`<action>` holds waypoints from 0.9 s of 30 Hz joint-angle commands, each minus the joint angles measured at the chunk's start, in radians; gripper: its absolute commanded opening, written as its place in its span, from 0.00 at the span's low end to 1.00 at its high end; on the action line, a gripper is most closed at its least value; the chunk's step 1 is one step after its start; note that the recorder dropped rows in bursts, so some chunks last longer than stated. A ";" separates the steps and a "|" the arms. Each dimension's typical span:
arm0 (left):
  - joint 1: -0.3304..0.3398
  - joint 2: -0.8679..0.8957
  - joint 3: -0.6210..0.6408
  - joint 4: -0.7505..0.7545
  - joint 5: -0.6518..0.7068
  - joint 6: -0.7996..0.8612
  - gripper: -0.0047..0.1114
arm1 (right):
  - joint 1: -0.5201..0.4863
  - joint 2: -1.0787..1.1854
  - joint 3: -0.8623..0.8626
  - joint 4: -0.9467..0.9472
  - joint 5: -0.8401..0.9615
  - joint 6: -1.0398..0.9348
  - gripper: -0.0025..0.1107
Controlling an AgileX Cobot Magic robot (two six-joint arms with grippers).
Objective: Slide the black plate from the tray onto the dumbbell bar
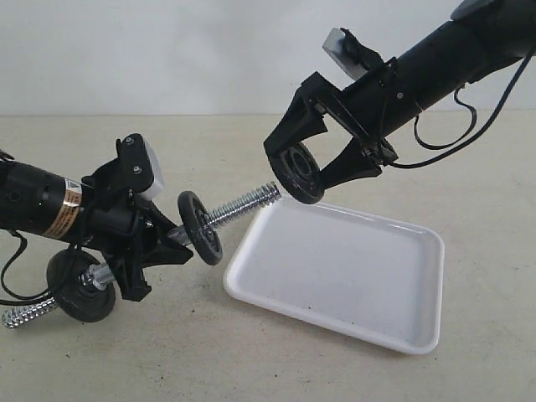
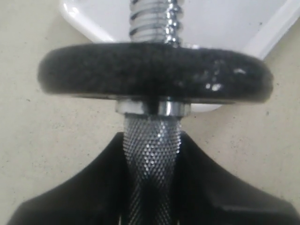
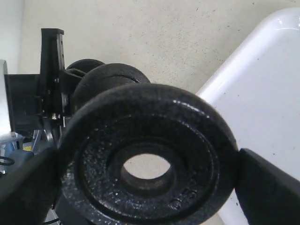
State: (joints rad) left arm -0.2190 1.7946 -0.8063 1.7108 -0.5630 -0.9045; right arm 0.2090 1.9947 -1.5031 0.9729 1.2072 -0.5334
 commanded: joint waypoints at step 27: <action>0.000 0.014 -0.022 -0.291 -0.245 0.304 0.08 | 0.000 -0.158 -0.010 -0.063 0.014 0.071 0.03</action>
State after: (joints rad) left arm -0.2190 1.8452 -0.8063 1.5292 -0.6315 -0.6217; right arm 0.2090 1.8637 -1.5031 0.8765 1.2097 -0.4682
